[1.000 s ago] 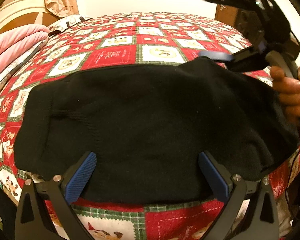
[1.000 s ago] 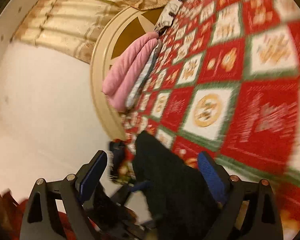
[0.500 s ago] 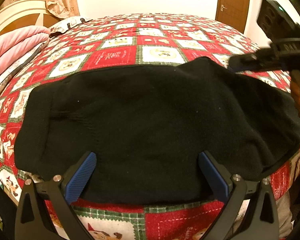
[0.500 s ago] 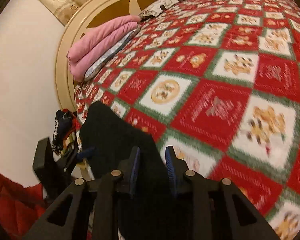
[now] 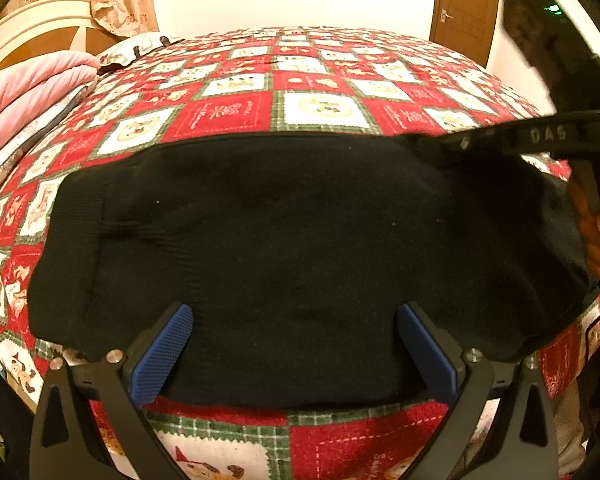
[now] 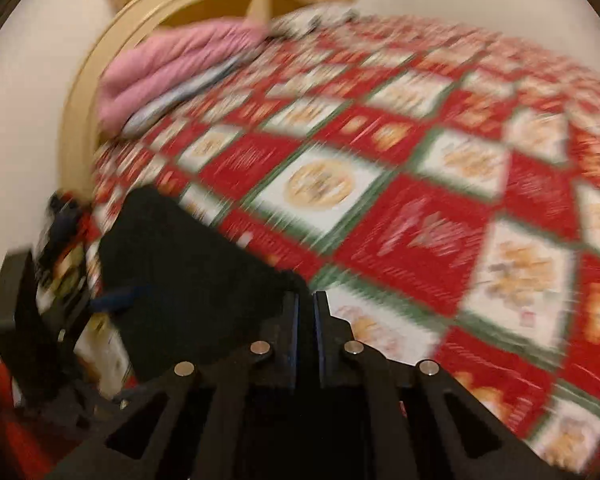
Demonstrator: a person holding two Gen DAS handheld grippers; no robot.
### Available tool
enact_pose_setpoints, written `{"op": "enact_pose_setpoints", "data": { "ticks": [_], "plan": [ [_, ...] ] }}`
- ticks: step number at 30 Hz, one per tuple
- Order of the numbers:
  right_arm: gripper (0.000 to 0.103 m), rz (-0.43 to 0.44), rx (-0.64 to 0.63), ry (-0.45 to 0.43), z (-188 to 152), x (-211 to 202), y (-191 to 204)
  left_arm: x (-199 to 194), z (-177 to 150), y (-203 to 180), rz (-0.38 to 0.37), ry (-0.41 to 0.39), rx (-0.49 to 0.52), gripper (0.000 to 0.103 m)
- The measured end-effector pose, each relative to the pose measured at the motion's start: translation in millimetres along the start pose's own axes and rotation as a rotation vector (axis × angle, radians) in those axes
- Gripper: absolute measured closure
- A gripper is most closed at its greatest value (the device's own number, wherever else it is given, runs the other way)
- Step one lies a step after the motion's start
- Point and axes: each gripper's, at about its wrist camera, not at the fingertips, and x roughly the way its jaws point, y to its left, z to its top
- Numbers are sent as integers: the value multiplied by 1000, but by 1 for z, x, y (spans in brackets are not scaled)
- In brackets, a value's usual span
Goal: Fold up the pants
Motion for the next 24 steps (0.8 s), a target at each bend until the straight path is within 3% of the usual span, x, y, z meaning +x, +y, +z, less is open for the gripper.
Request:
{"op": "enact_pose_setpoints", "data": {
  "ticks": [3, 6, 9, 11, 13, 14, 15, 17, 21, 24],
  "plan": [
    [97, -140, -20, -104, 1, -12, 10, 0, 1, -1, 0, -6, -4, 0],
    [97, -292, -145, -106, 1, 14, 37, 1, 1, -1, 8, -7, -7, 0],
    [96, -354, -208, -52, 0, 47, 43, 0, 0, 0, 4, -8, -9, 0],
    [96, -321, -177, -40, 1, 49, 35, 0, 1, -1, 3, -6, -7, 0],
    [90, -232, -115, -33, 7, 34, 20, 0, 2, 0, 2, -1, -9, 0],
    [81, -186, -69, -35, 8, 26, 11, 1, 1, 0, 1, -1, -8, 0],
    [64, -133, 17, -73, 7, 7, -4, 1, 1, 0, 2, -3, -6, 0],
    [51, -168, 99, -140, 5, -18, -21, 1, 0, 0, 1, -5, -6, 0],
    [52, -254, 74, -179, -10, -52, -27, 0, 0, -1, 2, -6, -5, 0],
    [52, -199, 43, -153, -23, -51, -11, 0, 0, -1, 3, -5, -4, 0]
  ]
}}
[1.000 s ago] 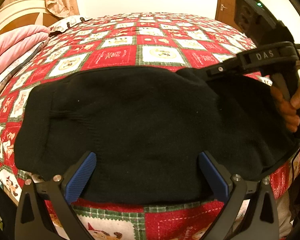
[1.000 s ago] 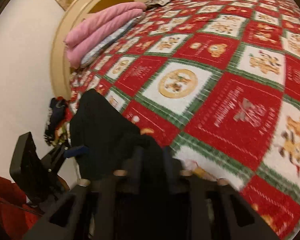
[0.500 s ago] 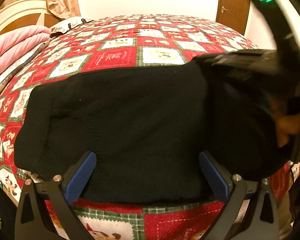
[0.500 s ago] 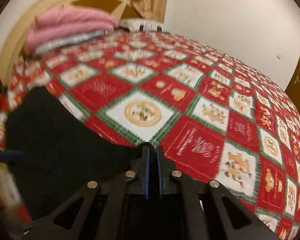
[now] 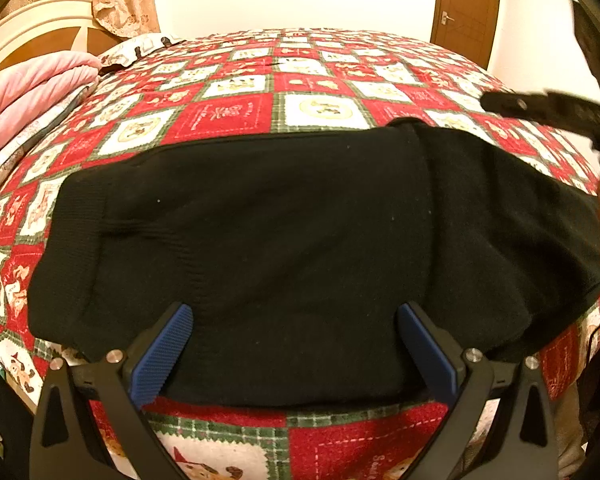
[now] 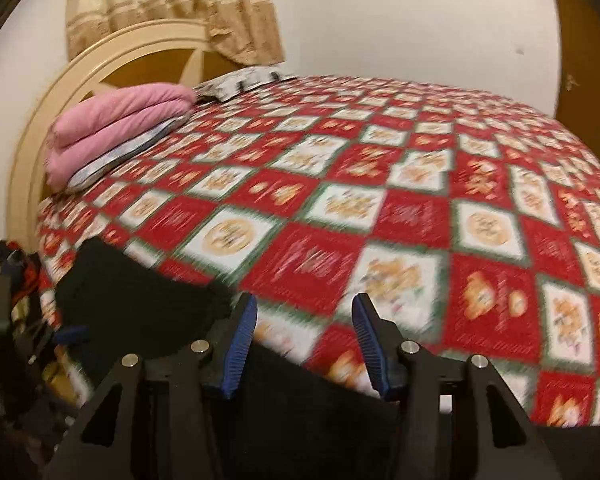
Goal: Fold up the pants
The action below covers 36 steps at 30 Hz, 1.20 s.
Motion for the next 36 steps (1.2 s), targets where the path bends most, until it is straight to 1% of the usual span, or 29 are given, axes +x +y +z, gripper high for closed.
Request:
{"op": "enact_pose_setpoints", "data": {
  "ticks": [3, 4, 5, 6, 7, 8, 9, 11, 12, 13, 14, 16, 17, 18, 20, 22, 23, 24, 25, 26, 27, 29, 30, 31, 32, 33, 34, 35, 36],
  "plan": [
    [53, 57, -15, 47, -9, 16, 18, 0, 0, -1, 6, 3, 0, 0],
    [53, 79, -3, 75, -12, 24, 22, -1, 0, -1, 8, 7, -2, 0],
    [52, 113, 19, 127, -18, 37, 25, -1, 0, -1, 9, 12, -3, 0],
    [50, 111, 13, 136, -25, 47, 30, -1, 0, 0, 9, 19, -3, 0],
    [50, 84, -37, 103, -27, 46, 36, -2, 0, 1, 8, 23, -2, 0],
    [50, 62, -85, 108, -28, 47, 42, -3, 0, 2, 8, 27, 1, 0],
    [51, 51, -105, 104, -28, 44, 45, -3, -1, 3, 9, 33, 5, 0],
    [51, 77, -56, 55, -26, 28, 40, -6, -2, 8, 11, 36, 3, 0],
    [51, 99, -14, -8, -24, 10, 34, -8, -2, 10, 16, 33, 2, 0],
    [51, 99, -5, -40, -24, -1, 32, -13, -2, 12, 28, 18, 4, 0],
    [51, 80, -15, -71, -26, -14, 33, -18, -1, 15, 40, -1, 9, 0],
    [51, 30, -59, -73, -31, -26, 37, -25, 3, 22, 78, -37, 15, 0],
    [51, 4, -84, -52, -40, -28, 41, -28, 7, 27, 105, -55, 12, 0],
    [51, -1, -94, -36, -46, -29, 42, -30, 10, 33, 125, -69, 6, 0],
    [51, -3, -108, 13, -68, -25, 48, -30, 17, 47, 165, -92, -16, 0],
    [51, 10, -122, 88, -98, -15, 60, -24, 21, 58, 204, -100, -32, 0],
    [50, -9, -146, 90, -109, -15, 66, -16, 21, 65, 251, -85, -34, 0],
    [48, -71, -226, 43, -126, -21, 81, -11, 20, 69, 285, -69, -33, 0],
    [45, -90, -274, 43, -136, -24, 91, -3, 18, 74, 324, -42, -32, 0],
    [35, -90, -293, 62, -143, -25, 98, 1, 13, 81, 319, -34, -45, 0],
    [29, -78, -310, 81, -151, -27, 106, -2, 10, 87, 285, -47, -74, 0],
    [29, -99, -354, 88, -158, -31, 115, -1, 8, 101, 243, -36, -131, 0],
    [29, -89, -348, 89, -155, -33, 113, -1, 8, 105, 233, -32, -148, 0],
    [30, -66, -323, 84, -152, -37, 111, -2, 10, 106, 242, -32, -158, 0],
    [30, -24, -266, 67, -146, -44, 104, -5, 13, 105, 268, -40, -160, 0],
    [30, 24, -179, 39, -137, -54, 92, -10, 16, 103, 293, -56, -152, 0],
    [30, 44, -108, 12, -131, -62, 81, -17, 19, 99, 300, -76, -142, 0],
    [30, 51, -34, -18, -124, -70, 69, -23, 20, 94, 296, -94, -137, 0],
    [30, 47, 71, -70, -117, -85, 48, -30, 22, 89, 284, -114, -133, 0]
  ]
}}
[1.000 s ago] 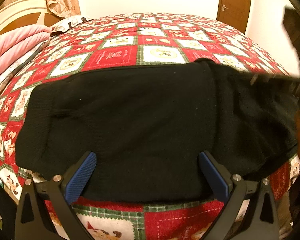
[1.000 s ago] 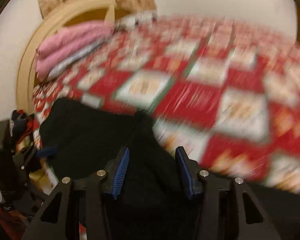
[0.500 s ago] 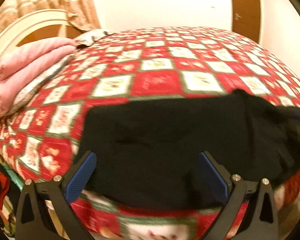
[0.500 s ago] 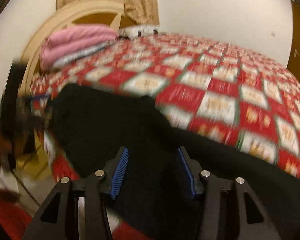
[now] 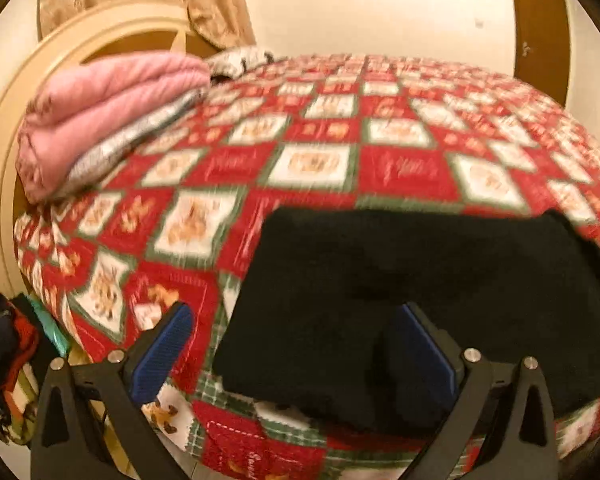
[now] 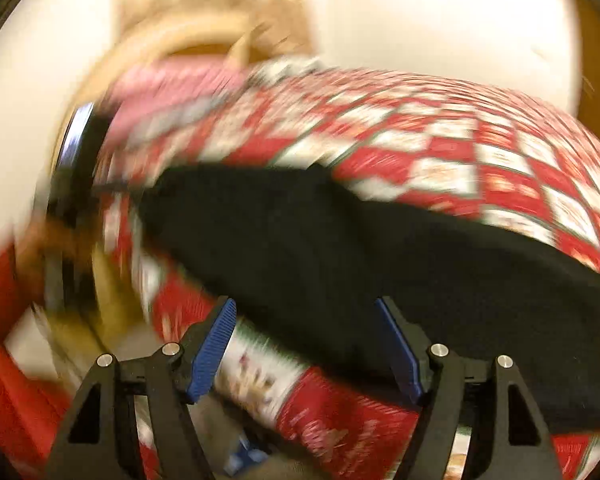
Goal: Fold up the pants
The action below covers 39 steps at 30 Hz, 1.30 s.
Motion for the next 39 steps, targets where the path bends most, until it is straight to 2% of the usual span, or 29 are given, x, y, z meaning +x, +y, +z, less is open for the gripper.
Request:
{"op": "enact_pose_setpoints", "data": {
  "ticks": [3, 5, 9, 11, 14, 17, 19, 21, 26, 29, 31, 34, 37, 38, 39],
  "plan": [
    [30, -44, 222, -125, 12, -41, -59, -20, 10, -19, -85, -45, 10, 0],
    [30, -106, 315, -166, 11, -67, -94, -31, 14, -45, -154, -67, 61, 0],
    [31, -301, 475, -220, -2, -137, -180, -44, 18, -103, -263, -83, 174, 0],
    [31, -377, 535, -228, -9, -167, -218, -50, 17, -132, -303, -86, 230, 0],
    [31, -500, 660, -227, -29, -212, -296, -56, 15, -165, -369, -72, 277, 0],
    [31, -491, 733, -184, -42, -225, -352, -62, 13, -193, -427, -46, 297, 0],
    [31, -474, 777, -137, -52, -221, -381, -68, 8, -209, -437, -38, 324, 0],
    [31, -432, 769, -84, -56, -209, -397, -73, 4, -224, -431, -40, 355, 0],
    [31, -462, 737, 5, -60, -186, -414, -71, 4, -245, -408, 2, 348, 0],
    [31, -511, 635, 57, -54, -169, -409, -60, 2, -253, -368, 28, 332, 0],
    [29, -500, 576, 132, -49, -154, -405, -54, -1, -258, -338, 43, 331, 0],
    [30, -536, 491, 236, -44, -134, -394, -46, -6, -264, -303, 61, 340, 0],
    [35, -534, 507, 223, -46, -137, -396, -36, -11, -268, -278, 86, 338, 0],
    [41, -532, 503, 223, -47, -138, -396, -36, -10, -266, -283, 86, 326, 0],
    [52, -525, 501, 219, -46, -138, -396, -35, -10, -266, -286, 89, 320, 0]
  ]
}}
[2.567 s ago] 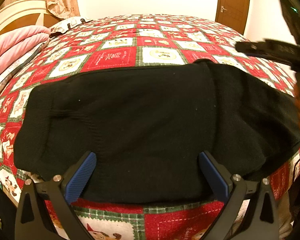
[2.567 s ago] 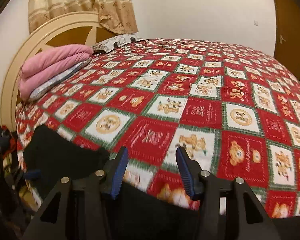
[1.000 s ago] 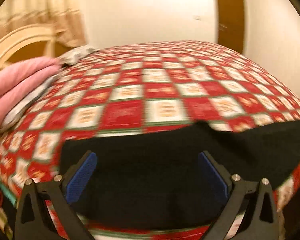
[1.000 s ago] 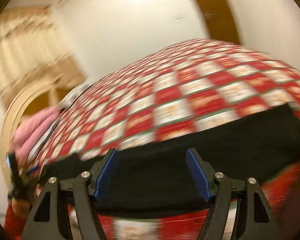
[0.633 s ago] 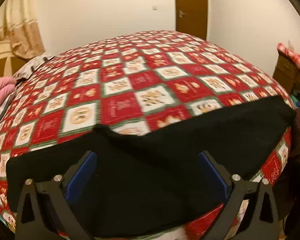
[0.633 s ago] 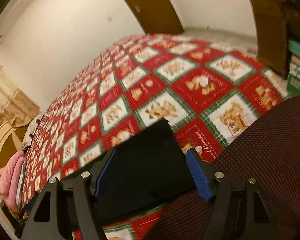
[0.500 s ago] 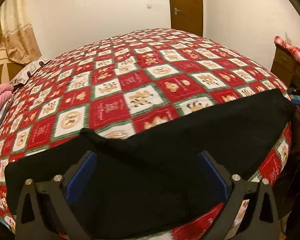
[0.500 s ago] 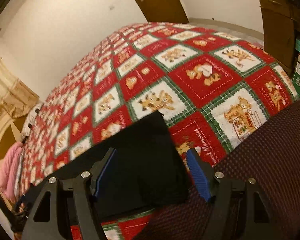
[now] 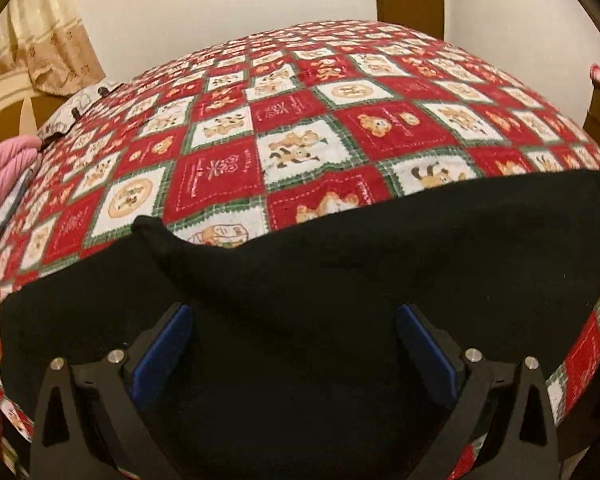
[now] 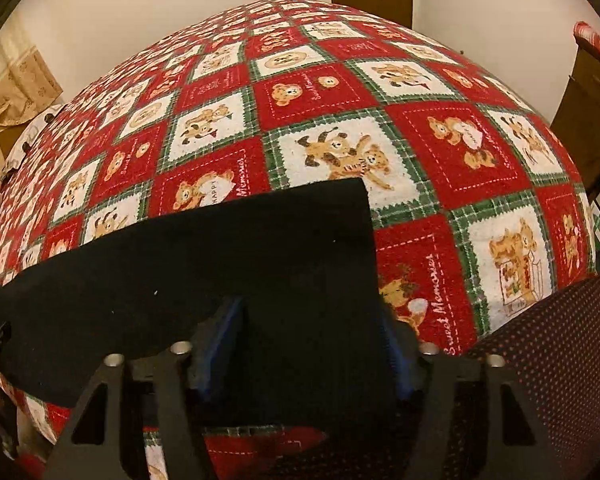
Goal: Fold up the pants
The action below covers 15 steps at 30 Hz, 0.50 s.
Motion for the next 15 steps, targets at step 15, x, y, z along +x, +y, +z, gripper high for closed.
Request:
{"op": "enact_pose_setpoints", "data": {
  "ticks": [15],
  "plan": [
    [87, -107, -96, -132, -8, -50, 65, -3, -2, 0, -23, 1, 12, 0]
  ]
}}
